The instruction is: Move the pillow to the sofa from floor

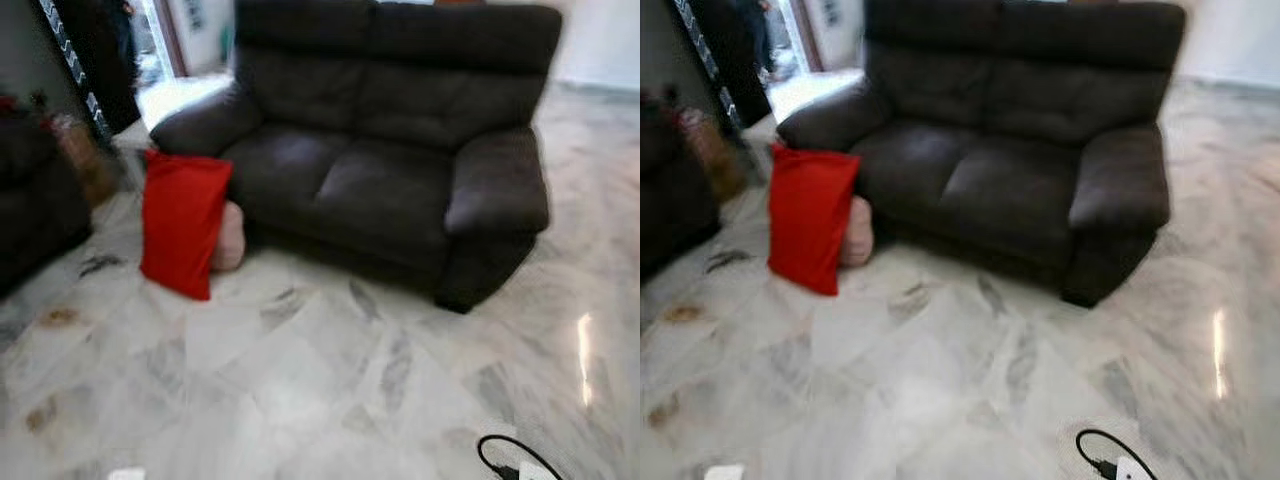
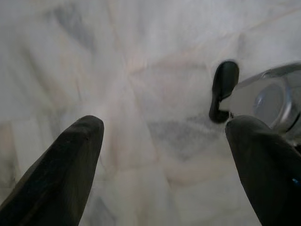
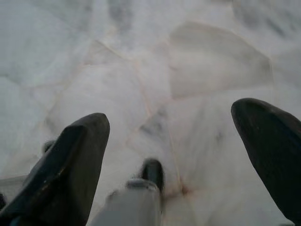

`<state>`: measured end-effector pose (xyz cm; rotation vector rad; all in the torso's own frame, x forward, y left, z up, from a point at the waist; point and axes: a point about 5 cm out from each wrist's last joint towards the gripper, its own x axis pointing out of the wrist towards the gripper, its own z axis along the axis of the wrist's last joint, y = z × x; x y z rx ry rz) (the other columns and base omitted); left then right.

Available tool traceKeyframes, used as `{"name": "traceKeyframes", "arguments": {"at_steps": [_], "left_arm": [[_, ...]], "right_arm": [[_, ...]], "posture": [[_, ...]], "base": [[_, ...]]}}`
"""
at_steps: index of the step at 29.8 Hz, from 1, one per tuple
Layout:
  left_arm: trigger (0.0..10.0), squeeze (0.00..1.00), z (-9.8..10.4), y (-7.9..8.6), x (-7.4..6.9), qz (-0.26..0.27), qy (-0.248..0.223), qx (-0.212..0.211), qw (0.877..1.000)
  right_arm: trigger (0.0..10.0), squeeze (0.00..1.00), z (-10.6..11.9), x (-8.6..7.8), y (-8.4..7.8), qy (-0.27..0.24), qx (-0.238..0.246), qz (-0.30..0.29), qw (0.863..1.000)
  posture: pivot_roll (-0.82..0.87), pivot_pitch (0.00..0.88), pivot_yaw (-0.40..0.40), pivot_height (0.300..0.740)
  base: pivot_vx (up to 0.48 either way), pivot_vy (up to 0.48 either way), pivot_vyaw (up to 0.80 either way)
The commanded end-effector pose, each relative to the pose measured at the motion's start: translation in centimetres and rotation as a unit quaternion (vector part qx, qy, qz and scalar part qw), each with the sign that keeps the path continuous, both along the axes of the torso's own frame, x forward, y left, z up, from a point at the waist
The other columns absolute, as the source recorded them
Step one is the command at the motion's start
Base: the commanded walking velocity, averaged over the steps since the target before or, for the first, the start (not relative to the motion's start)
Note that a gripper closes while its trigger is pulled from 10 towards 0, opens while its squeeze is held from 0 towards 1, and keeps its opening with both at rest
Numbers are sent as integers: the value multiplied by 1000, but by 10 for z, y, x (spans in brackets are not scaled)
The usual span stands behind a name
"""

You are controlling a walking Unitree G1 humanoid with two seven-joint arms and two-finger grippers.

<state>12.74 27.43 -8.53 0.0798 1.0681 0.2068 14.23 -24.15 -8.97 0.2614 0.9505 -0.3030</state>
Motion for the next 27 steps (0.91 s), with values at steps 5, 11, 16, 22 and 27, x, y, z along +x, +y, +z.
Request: {"name": "traceKeyframes", "arguments": {"at_steps": [5,11,16,22,27], "left_arm": [[10000,1000,-1,-14,14,-8,-8,-4,1000],[10000,0,0,-34,32,-24,-16,-4,1000],[10000,0,1,-42,39,-29,-21,-3,999],[10000,0,3,-54,50,-5,-39,-23,999],[10000,0,2,-35,35,13,-37,-24,999]], "right_arm": [[10000,1000,-4,-6,7,10,5,-2,1000],[10000,0,-7,-5,19,15,10,-2,1000],[10000,0,-7,-5,18,17,9,-4,1000],[10000,0,-5,-6,10,18,5,-8,1000],[10000,0,-4,-4,7,17,-2,2,1000]], "posture": [[56,36,-16,740],[56,38,-11,740],[54,38,-10,740],[55,41,-17,740],[53,40,-18,740]], "base": [[0,0,771],[0,0,0],[0,0,0],[80,0,0],[480,0,0]]}}
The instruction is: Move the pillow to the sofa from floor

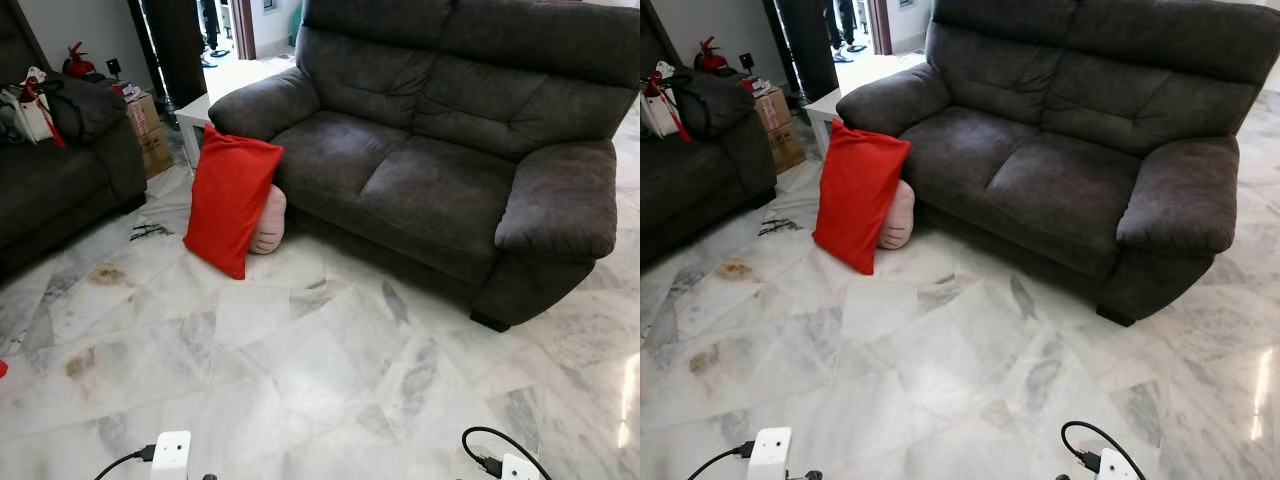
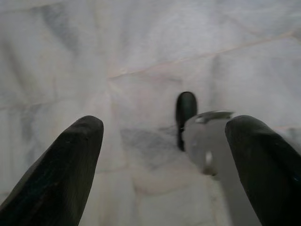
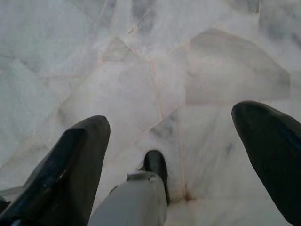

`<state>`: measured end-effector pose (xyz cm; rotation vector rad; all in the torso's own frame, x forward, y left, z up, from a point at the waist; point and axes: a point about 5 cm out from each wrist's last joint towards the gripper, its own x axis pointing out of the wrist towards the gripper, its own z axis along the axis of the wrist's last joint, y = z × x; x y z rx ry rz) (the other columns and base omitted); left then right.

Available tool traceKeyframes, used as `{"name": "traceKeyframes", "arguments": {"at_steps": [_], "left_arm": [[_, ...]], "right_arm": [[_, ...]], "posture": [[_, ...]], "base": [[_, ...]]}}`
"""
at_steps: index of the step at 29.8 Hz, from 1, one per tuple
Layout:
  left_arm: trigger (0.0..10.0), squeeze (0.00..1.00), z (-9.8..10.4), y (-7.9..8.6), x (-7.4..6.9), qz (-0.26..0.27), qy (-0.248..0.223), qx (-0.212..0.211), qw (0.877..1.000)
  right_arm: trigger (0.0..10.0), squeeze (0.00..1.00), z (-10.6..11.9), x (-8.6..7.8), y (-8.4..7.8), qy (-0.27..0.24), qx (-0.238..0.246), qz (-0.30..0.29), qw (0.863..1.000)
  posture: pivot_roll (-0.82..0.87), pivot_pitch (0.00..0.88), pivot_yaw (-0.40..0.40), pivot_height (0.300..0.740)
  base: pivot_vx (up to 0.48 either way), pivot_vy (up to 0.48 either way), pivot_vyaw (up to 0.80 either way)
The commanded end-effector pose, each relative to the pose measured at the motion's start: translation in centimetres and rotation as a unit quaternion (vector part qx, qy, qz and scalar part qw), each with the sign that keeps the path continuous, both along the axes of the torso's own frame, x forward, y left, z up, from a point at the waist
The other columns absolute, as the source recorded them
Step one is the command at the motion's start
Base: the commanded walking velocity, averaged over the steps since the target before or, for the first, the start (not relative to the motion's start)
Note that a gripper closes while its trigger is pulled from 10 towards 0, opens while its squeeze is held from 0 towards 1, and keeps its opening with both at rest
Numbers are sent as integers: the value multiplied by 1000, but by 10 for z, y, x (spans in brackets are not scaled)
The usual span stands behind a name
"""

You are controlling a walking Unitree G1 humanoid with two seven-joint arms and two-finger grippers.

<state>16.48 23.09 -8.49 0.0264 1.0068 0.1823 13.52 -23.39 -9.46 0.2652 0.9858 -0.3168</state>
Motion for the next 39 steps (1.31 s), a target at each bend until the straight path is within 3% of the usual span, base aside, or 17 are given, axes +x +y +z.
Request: {"name": "traceKeyframes", "arguments": {"at_steps": [1,11,16,20,26,39], "left_arm": [[10000,0,2,14,-5,16,-2,2,1000],[10000,0,4,46,-26,31,9,14,999],[10000,0,5,50,-27,31,9,13,999],[10000,0,4,45,-27,29,10,11,999],[10000,0,-3,26,-29,23,13,1,1000],[10000,0,-6,14,-27,20,14,-3,1000]], "right_arm": [[10000,0,2,4,-2,-4,-8,12,1000],[10000,0,2,6,0,-9,5,1,1000],[10000,0,2,6,0,-10,8,-2,1000],[10000,0,2,6,0,-10,9,-2,1000],[10000,0,2,5,-1,-9,6,10,1000],[10000,0,-1,0,8,-7,14,19,1000]], "posture": [[53,41,-18,740],[55,41,-15,740],[56,40,-12,740],[56,40,-10,740],[58,39,-10,740],[61,41,-13,740]], "base": [[480,0,450],[480,0,339],[480,0,0],[480,0,0],[480,0,0],[480,0,767]]}}
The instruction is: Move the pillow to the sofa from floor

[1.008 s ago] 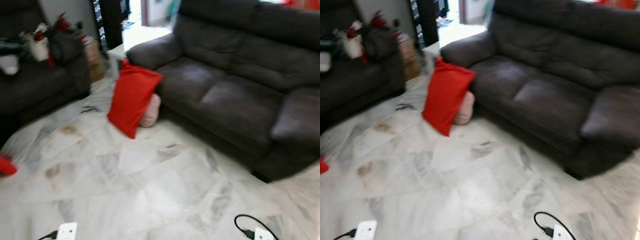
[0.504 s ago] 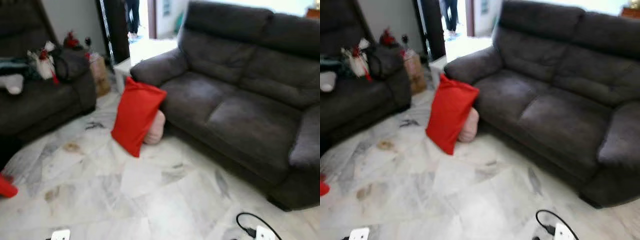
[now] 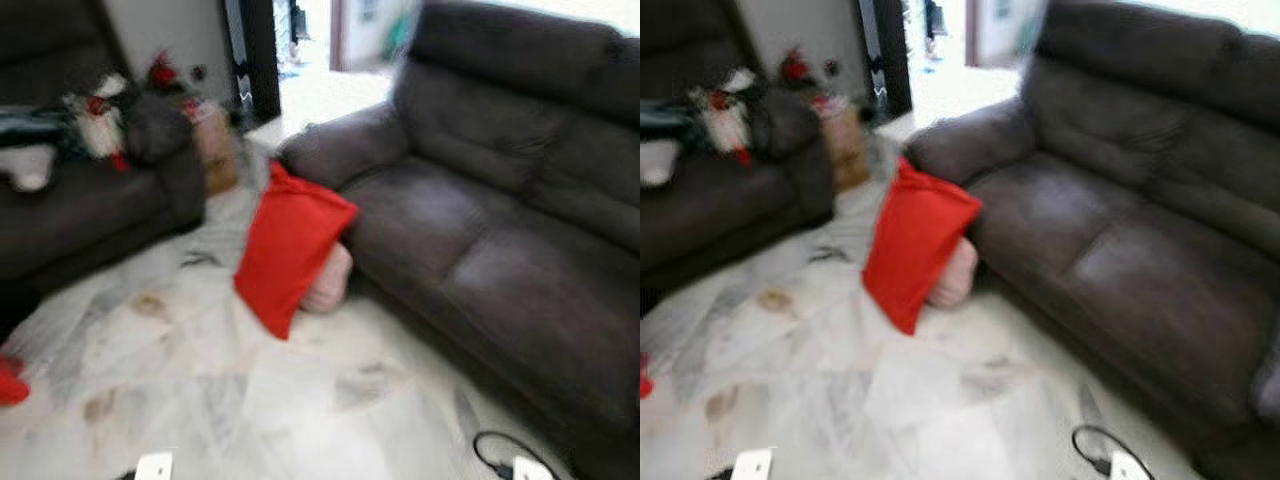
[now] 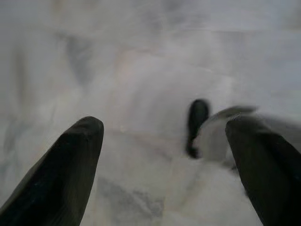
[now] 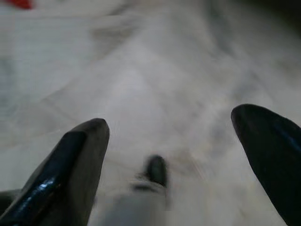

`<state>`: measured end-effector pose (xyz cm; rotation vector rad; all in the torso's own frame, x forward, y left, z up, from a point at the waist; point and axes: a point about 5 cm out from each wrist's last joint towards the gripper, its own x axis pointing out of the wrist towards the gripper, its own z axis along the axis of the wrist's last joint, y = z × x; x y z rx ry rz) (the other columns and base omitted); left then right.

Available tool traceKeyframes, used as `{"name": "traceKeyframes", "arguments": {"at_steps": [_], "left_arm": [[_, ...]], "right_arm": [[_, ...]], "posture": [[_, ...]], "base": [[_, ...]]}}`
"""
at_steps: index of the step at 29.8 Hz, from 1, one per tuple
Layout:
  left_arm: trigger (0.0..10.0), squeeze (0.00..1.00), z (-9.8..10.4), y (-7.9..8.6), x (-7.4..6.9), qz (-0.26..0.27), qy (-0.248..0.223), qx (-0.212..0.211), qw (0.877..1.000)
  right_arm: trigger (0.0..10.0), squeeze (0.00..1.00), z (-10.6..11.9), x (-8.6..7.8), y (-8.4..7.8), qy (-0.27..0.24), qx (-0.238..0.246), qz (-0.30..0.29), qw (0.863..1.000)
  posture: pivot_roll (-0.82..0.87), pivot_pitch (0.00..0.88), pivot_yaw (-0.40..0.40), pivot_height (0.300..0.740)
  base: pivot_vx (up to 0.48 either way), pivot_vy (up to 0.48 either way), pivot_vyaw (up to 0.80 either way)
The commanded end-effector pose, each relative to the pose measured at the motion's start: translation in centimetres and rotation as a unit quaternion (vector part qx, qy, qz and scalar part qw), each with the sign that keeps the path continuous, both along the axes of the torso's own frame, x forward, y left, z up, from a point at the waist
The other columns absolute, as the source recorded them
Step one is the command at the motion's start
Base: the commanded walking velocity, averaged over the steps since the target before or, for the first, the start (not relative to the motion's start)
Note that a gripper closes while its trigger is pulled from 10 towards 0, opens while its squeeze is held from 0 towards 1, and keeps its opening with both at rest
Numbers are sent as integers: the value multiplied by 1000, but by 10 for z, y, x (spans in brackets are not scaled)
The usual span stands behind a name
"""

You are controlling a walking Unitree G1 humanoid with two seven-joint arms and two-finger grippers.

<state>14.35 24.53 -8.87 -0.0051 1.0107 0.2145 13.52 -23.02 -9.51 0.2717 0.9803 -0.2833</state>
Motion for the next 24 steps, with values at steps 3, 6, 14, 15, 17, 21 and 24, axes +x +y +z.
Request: {"name": "traceKeyframes", "arguments": {"at_steps": [3,6,14,15,17,21,24], "left_arm": [[10000,0,-2,1,-5,0,13,3,1000],[10000,0,-1,5,-6,0,13,4,1000],[10000,0,5,34,-17,11,17,15,1000],[10000,0,5,34,-17,11,17,15,1000],[10000,0,7,37,-15,11,15,16,1000],[10000,0,8,35,-9,9,11,14,1000],[10000,0,9,28,1,6,5,12,1000]], "right_arm": [[10000,0,-2,0,11,-1,8,9,1000],[10000,0,-3,1,15,-1,10,10,1000],[10000,0,1,4,-1,-4,8,-7,1000],[10000,0,1,4,-1,-4,8,-7,1000],[10000,0,2,4,-4,-4,7,-10,1000],[10000,0,2,3,-5,-5,7,-14,1000],[10000,0,2,4,-4,-10,8,-19,1000]], "posture": [[61,43,-13,740],[62,46,-15,740],[62,48,-16,740],[62,48,-16,740],[62,48,-15,740],[64,48,-15,740],[64,48,-14,740]], "base": [[400,0,540],[360,0,275],[354,0,0],[352,0,0],[356,0,0],[354,0,0],[355,0,0]]}}
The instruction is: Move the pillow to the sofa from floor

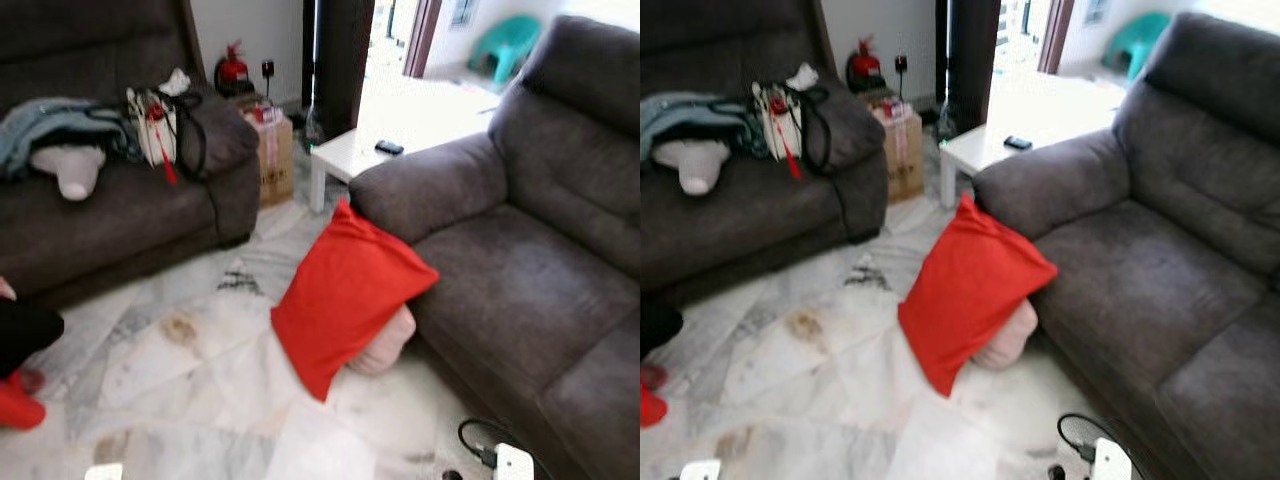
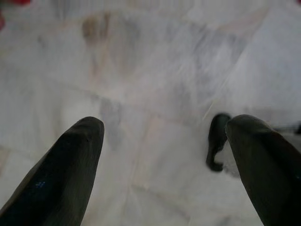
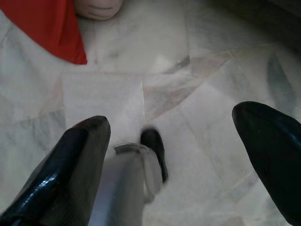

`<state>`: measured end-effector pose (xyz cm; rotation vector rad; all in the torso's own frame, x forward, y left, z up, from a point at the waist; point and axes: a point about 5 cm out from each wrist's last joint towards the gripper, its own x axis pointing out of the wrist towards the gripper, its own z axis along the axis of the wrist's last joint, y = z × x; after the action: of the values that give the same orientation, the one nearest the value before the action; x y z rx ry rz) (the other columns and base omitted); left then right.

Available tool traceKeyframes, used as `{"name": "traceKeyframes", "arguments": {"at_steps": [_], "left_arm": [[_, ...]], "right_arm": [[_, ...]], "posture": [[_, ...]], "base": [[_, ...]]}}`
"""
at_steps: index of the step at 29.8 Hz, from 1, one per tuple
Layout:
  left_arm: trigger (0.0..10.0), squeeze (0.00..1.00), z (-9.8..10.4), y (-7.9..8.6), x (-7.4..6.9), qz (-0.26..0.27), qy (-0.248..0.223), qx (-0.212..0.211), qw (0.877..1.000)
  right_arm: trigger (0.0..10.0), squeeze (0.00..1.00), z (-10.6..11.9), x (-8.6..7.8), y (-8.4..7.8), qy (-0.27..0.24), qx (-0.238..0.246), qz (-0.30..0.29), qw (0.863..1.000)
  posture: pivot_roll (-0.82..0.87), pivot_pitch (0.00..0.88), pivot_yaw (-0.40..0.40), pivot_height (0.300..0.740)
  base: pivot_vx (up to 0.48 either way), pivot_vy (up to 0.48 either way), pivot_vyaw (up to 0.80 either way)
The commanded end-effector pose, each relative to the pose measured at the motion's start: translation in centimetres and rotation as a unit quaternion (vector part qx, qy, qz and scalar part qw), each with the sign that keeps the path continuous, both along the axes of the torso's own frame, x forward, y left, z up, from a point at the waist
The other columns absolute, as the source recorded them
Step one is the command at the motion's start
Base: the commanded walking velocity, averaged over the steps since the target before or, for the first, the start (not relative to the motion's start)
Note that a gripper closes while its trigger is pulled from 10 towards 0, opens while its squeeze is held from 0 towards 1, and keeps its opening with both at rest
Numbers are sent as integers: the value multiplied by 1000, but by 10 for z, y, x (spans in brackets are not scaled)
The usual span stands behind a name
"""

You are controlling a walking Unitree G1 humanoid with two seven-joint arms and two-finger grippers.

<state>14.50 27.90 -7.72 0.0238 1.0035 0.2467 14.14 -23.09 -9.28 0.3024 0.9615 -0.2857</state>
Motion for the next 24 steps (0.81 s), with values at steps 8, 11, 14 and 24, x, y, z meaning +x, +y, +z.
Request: {"name": "traceKeyframes", "arguments": {"at_steps": [8,11,14,24], "left_arm": [[10000,0,-3,-31,20,-12,-2,-15,1000],[10000,0,-4,-36,21,-13,-2,-17,1000],[10000,0,-5,-37,21,-13,-1,-18,1000],[10000,0,-8,-28,6,-6,7,-14,1000]], "right_arm": [[10000,0,1,0,-3,-2,-2,-9,1000],[10000,0,1,1,-2,-3,-2,-9,1000],[10000,0,1,2,0,-7,0,-10,1000],[10000,0,1,4,0,-7,1,-10,1000]], "posture": [[65,46,-13,740],[65,46,-14,740],[65,47,-15,740],[66,51,-16,740]], "base": [[354,0,0],[355,0,0],[355,0,0],[350,0,0]]}}
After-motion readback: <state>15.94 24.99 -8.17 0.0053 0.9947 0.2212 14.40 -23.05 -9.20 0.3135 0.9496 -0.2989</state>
